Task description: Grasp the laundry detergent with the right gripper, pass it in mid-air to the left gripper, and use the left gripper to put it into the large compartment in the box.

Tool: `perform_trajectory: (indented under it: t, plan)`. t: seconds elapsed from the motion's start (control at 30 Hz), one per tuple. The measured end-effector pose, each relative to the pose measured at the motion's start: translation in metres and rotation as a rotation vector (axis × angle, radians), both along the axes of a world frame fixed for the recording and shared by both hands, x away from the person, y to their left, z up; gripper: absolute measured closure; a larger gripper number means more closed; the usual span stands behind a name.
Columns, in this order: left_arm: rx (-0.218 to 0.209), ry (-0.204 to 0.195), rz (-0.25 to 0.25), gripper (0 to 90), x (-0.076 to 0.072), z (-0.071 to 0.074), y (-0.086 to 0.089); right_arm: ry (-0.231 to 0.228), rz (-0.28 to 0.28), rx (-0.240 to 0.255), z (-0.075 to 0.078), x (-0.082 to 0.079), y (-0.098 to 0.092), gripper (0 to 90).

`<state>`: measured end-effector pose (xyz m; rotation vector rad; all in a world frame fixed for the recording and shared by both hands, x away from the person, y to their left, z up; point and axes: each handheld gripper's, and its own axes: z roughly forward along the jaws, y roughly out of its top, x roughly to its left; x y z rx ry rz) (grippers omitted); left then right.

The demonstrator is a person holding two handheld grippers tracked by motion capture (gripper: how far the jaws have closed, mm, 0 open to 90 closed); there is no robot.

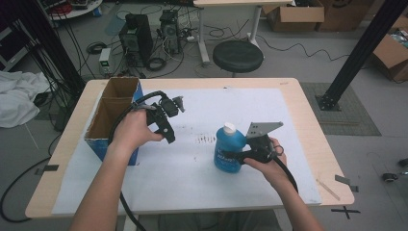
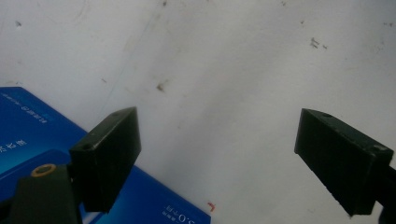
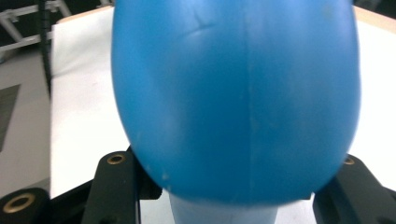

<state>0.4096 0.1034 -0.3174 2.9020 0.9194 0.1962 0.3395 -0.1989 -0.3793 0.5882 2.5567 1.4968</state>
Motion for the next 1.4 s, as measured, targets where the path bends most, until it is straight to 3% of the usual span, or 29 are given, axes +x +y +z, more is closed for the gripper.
perform_trajectory:
  t: [0.17, 0.5, 0.6, 0.67, 1.23, 1.27, 1.4]
  plan:
    - [-0.006, -0.004, -0.006, 15.1, -0.001, 0.003, 0.000, -0.017, 0.059, -0.001, 0.017, 0.010, 0.001, 45.1]
    - [-0.038, -0.017, -0.025, 14.9, -0.007, 0.020, 0.001, 0.000, 0.181, 0.020, 0.042, 0.029, 0.004, 45.1]
    - [-0.057, -0.031, -0.039, 14.9, -0.010, 0.032, 0.000, 0.003, 0.213, 0.019, 0.048, 0.033, 0.007, 45.1]
    - [-0.096, -0.038, -0.053, 14.8, -0.012, 0.045, -0.001, 0.010, 0.242, 0.014, 0.053, 0.036, 0.011, 45.1]
    - [-0.163, -0.080, -0.154, 14.2, -0.026, 0.103, -0.009, 0.021, 0.334, -0.019, 0.069, 0.048, 0.033, 45.1]
    - [-0.190, -0.079, -0.173, 14.2, -0.028, 0.111, -0.010, 0.027, 0.346, -0.016, 0.069, 0.049, 0.036, 45.1]
    - [-0.215, -0.088, -0.206, 14.2, -0.033, 0.123, -0.014, 0.027, 0.362, -0.023, 0.070, 0.050, 0.042, 45.2]
